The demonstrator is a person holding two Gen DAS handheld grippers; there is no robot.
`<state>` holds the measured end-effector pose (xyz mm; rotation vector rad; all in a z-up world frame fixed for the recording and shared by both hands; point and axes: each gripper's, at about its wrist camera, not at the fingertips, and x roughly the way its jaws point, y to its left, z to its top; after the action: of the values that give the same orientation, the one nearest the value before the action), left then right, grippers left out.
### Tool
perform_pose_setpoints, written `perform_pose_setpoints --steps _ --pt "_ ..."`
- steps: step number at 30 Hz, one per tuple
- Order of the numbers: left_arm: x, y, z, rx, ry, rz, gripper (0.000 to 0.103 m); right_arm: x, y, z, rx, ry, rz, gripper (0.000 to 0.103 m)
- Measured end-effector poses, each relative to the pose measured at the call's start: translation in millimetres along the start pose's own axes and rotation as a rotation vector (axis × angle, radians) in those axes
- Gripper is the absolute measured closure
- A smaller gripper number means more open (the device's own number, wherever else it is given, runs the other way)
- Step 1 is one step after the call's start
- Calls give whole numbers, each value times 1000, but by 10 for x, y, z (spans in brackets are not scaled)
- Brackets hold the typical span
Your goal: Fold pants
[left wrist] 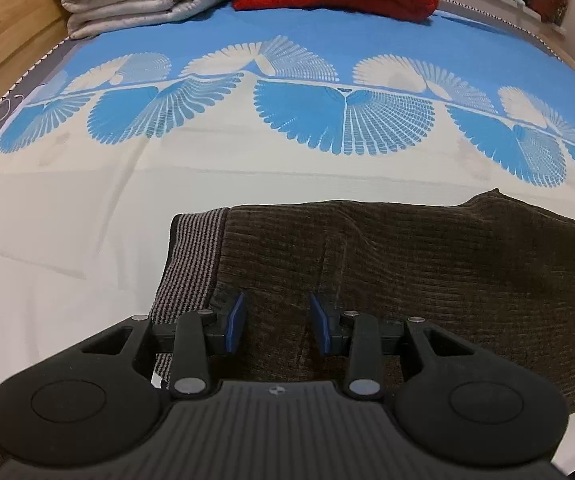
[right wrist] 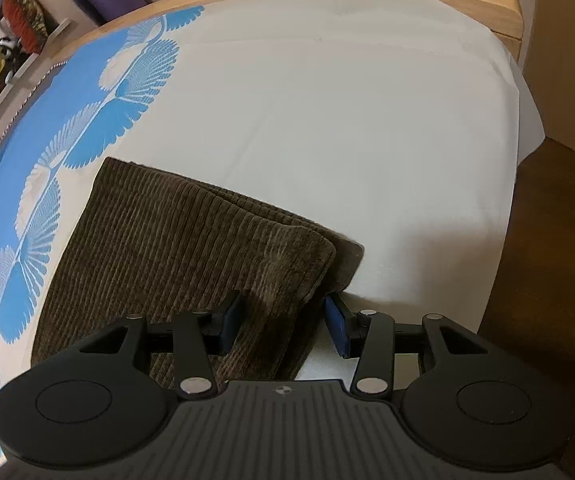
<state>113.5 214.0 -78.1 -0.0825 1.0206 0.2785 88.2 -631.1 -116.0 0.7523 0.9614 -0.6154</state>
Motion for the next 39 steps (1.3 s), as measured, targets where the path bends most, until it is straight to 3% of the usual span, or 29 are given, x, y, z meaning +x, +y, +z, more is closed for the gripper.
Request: perform_pose_setpoints --steps 4,6,8,9,15,19,22,26,29,32,34,39 --pt "23 36 -17 -5 10 -1 63 13 19 -12 -31 -5 -6 57" --pt "24 35 -20 -4 11 -1 63 16 30 -22 -48 -15 -19 66" --pt "24 34 -23 -4 12 -2 63 18 9 -25 -29 -18 9 85" --pt "21 33 -23 -5 11 -3 63 15 -8 -18 -7 -18 28 87" --pt "15 26 -8 -12 4 -6 63 -161 102 -7 18 -67 44 90" --pt "-18 -3 -6 -13 -6 -25 63 -497 626 -126 -254 -186 -11 91" --pt "-47 -33 -24 -2 -11 -38 63 -842 1119 -378 -465 -309 8 91" --pt "-79 -70 -56 25 -16 -47 63 -1392 1816 -1013 -723 -467 135 91" --pt "-82 -60 -68 29 -16 -50 63 -1705 2232 -1727 -933 -534 261 91" --pt "-78 -36 -73 18 -13 -55 63 -1812 2520 -2491 -1117 -506 364 91" --pt "-73 -23 -71 14 -12 -58 63 -1782 2638 -2918 -1213 -436 424 91" --pt "-35 19 -86 -16 1 -67 63 -1366 2727 -3849 -1533 -52 444 89"
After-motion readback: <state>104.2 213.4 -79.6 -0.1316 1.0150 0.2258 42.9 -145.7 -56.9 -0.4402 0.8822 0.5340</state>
